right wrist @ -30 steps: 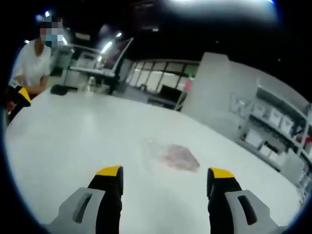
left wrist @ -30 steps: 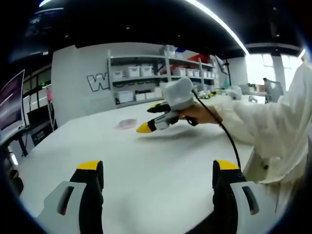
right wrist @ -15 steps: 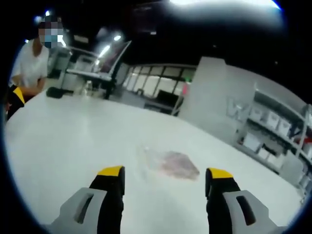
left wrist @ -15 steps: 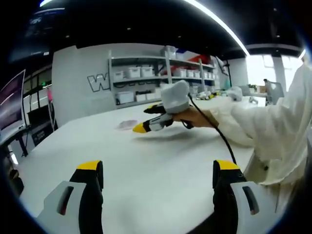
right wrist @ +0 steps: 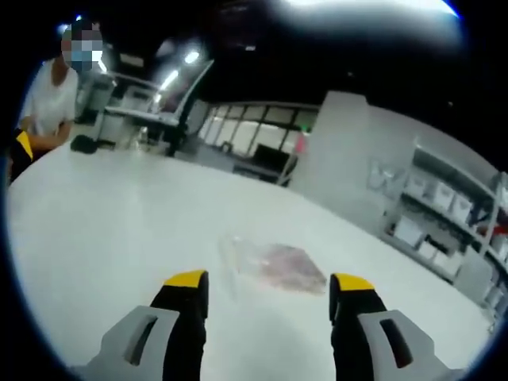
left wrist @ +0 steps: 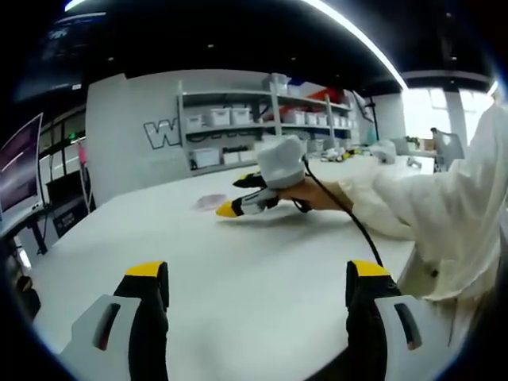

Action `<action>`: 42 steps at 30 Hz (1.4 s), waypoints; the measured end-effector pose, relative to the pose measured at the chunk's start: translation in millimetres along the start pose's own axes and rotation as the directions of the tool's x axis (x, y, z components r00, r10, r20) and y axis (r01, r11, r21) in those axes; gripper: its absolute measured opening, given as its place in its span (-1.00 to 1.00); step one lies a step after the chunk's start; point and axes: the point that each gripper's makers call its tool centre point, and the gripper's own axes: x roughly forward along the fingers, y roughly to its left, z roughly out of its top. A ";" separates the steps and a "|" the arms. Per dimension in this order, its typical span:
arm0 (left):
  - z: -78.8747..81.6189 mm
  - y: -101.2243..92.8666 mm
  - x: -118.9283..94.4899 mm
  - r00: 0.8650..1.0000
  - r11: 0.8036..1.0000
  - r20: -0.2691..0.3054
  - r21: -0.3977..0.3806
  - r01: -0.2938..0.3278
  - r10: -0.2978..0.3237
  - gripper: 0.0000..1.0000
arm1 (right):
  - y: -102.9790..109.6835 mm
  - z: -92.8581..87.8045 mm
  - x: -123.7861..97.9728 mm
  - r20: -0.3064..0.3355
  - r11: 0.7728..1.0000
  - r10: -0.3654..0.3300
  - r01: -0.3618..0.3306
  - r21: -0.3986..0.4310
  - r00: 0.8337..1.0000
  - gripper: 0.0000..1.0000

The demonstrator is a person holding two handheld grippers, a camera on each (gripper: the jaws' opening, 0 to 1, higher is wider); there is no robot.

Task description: Open the resealable bag by pulling the two sides of the seal apart until the entire bag opening is separated and visibly accessible.

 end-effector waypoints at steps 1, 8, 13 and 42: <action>0.1 0.2 0.0 1.000 1.000 0.001 -0.001 -0.001 0.001 0.83 | -0.1 -0.2 0.1 -0.001 1.000 0.000 0.000 -0.002 1.000 0.20; -1.0 -2.6 1.7 1.000 1.000 -0.003 0.000 0.007 -0.007 0.82 | -3.0 0.4 3.7 -0.001 1.000 -0.008 0.008 -0.015 1.000 0.16; -1.3 -3.1 1.0 1.000 1.000 -0.001 -0.004 0.008 -0.008 0.82 | -3.1 -0.2 7.2 -0.006 1.000 -0.011 0.011 -0.022 1.000 0.15; -2.3 -0.8 0.3 1.000 1.000 -0.009 -0.001 0.005 -0.005 0.82 | -2.4 -7.3 22.8 -0.022 0.996 -0.022 0.020 -0.081 1.000 -0.16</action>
